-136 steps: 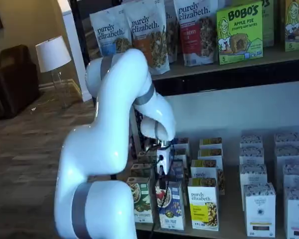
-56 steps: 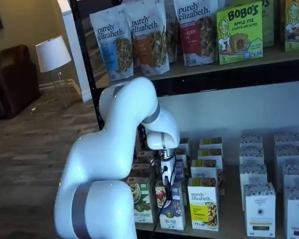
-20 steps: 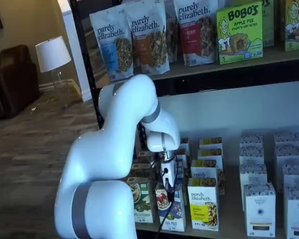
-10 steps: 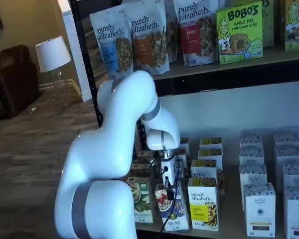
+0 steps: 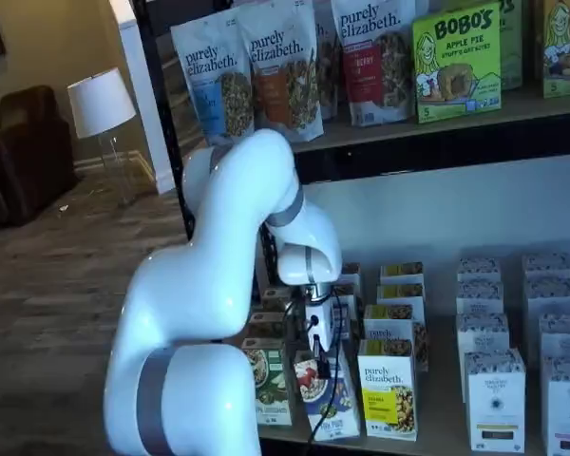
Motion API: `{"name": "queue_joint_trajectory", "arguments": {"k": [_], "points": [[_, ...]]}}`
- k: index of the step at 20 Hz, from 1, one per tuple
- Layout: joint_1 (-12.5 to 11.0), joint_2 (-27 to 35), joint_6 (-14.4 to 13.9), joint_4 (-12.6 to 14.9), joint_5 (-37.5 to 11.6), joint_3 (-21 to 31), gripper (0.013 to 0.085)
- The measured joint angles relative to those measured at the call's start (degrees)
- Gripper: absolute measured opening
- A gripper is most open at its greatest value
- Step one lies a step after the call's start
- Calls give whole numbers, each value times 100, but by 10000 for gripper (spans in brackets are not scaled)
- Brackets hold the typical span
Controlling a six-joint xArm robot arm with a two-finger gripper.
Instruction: Pick up the blue and white box that is on the bottom shelf, the second box from the left
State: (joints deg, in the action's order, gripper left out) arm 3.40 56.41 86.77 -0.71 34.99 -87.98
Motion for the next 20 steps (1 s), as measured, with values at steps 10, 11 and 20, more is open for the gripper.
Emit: {"name": "queue_joint_trajectory", "arguments": {"k": [10,11,20], "points": [[136,-546,-234,114,-68,684,450],[146,-608,-278,153,-96,778,450],[227,-1199,-418,221,-298,1615,450]]}}
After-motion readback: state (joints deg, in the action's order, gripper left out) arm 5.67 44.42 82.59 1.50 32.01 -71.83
